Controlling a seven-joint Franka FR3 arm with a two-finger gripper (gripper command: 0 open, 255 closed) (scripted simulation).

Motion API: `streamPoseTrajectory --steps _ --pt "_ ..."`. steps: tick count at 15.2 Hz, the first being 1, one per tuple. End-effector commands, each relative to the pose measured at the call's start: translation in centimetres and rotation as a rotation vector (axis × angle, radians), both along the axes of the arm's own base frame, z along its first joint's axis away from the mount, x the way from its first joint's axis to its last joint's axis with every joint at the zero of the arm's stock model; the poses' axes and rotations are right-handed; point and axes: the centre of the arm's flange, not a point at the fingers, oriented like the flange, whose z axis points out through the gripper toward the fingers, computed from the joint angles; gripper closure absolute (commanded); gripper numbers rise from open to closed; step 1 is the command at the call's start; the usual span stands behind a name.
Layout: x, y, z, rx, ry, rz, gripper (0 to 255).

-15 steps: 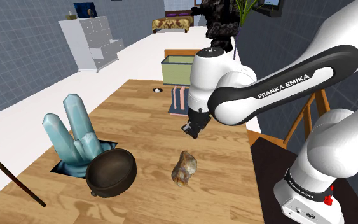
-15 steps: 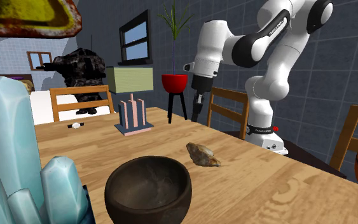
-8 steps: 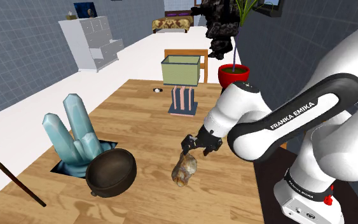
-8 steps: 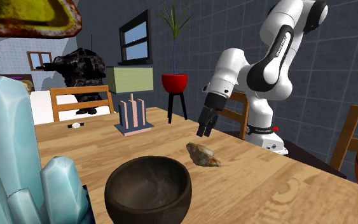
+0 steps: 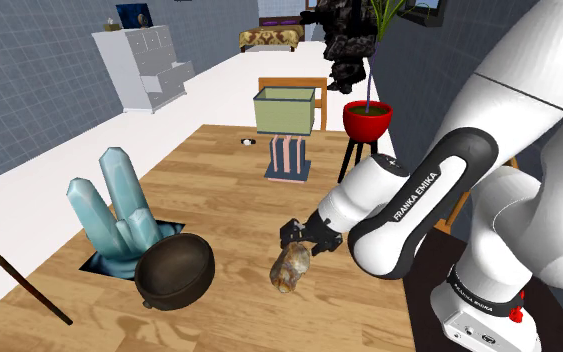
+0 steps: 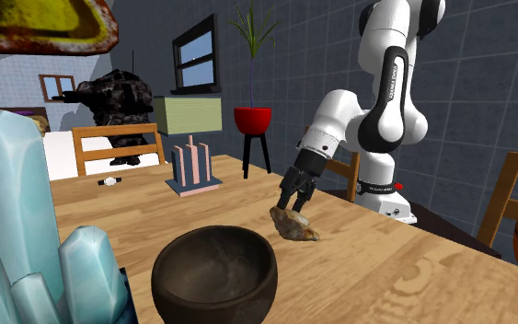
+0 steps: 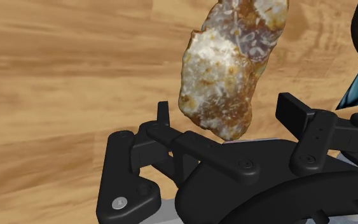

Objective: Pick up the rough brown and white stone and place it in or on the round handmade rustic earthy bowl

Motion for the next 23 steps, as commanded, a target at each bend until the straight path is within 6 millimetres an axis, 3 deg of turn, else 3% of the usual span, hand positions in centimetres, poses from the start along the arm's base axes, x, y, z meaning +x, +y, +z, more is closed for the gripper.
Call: streamPoseTrajectory --steps 1,8,9,18,23 --pt "0.5 0.1 -0.8 -0.005 -0.004 0.0 0" --pt "0.5 0.1 -0.8 -0.005 -0.004 0.0 0" --pt "0.5 0.1 -0.8 -0.005 -0.004 0.0 255" --pt "0.5 0.1 -0.8 -0.005 -0.004 0.0 255" --pt "0.5 0.1 1.8 -0.005 -0.004 0.0 255"
